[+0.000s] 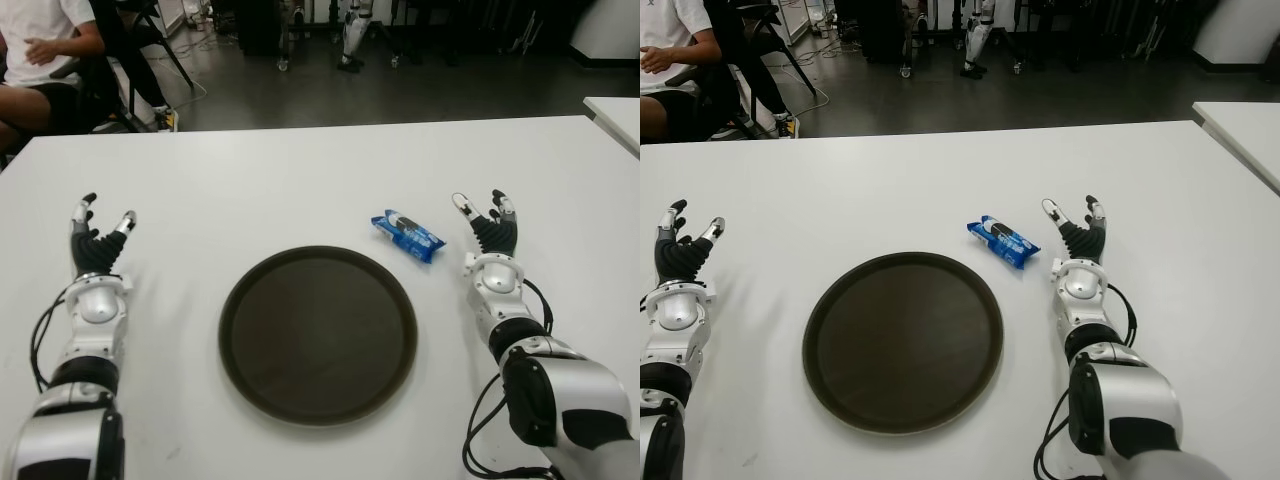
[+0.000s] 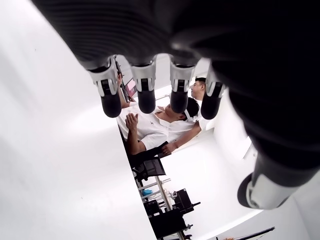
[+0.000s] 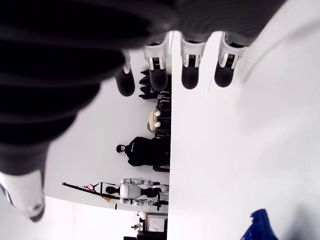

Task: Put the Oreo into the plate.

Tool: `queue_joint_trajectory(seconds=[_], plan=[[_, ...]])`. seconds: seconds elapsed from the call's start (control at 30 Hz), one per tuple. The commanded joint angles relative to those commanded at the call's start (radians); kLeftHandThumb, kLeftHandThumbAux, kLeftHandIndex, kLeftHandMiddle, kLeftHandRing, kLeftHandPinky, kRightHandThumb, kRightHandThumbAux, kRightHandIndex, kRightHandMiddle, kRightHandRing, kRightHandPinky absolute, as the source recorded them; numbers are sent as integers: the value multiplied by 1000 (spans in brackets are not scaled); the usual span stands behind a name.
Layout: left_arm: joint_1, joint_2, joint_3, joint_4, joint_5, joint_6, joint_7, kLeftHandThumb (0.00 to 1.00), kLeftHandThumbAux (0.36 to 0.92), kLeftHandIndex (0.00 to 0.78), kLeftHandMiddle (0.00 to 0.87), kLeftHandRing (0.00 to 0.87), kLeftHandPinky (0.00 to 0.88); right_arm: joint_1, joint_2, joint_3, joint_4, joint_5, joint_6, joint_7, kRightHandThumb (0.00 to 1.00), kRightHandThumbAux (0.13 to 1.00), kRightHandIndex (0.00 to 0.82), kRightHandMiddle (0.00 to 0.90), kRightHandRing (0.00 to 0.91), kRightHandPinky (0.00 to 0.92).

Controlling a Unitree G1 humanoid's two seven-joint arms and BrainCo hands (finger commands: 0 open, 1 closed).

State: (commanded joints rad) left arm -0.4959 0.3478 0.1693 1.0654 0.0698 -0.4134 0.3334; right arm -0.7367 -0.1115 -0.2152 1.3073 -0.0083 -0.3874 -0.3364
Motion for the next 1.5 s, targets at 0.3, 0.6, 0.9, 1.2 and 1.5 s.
queue_joint_trajectory(seconds=[0.3, 0.6, 0.9, 1.2, 1.5], plan=[[-3, 0, 3, 6, -12, 3, -26, 0, 658, 0, 0, 0, 0, 1, 2, 6, 0, -6, -7, -13, 0, 611, 0, 0, 0, 0], [-6, 1, 12, 12, -24, 3, -42, 0, 654, 0, 0, 0, 0, 2, 3, 5, -2, -5, -11, -10, 0, 620, 0, 0, 0, 0], [-9, 7, 5, 21, -18, 6, -46, 0, 636, 0, 0, 0, 0, -1, 5, -5, -2, 2, -7, -8, 0, 623, 0, 0, 0, 0], [-13, 10, 4, 31, -16, 6, -44, 0, 652, 0, 0, 0, 0, -3, 6, -6, -2, 0, -1, -16, 0, 621, 0, 0, 0, 0], [-16, 10, 11, 42, -27, -8, -65, 0, 649, 0, 0, 0, 0, 0, 1, 14, -3, -25, -19, -26, 0, 619, 7, 0, 0, 0]])
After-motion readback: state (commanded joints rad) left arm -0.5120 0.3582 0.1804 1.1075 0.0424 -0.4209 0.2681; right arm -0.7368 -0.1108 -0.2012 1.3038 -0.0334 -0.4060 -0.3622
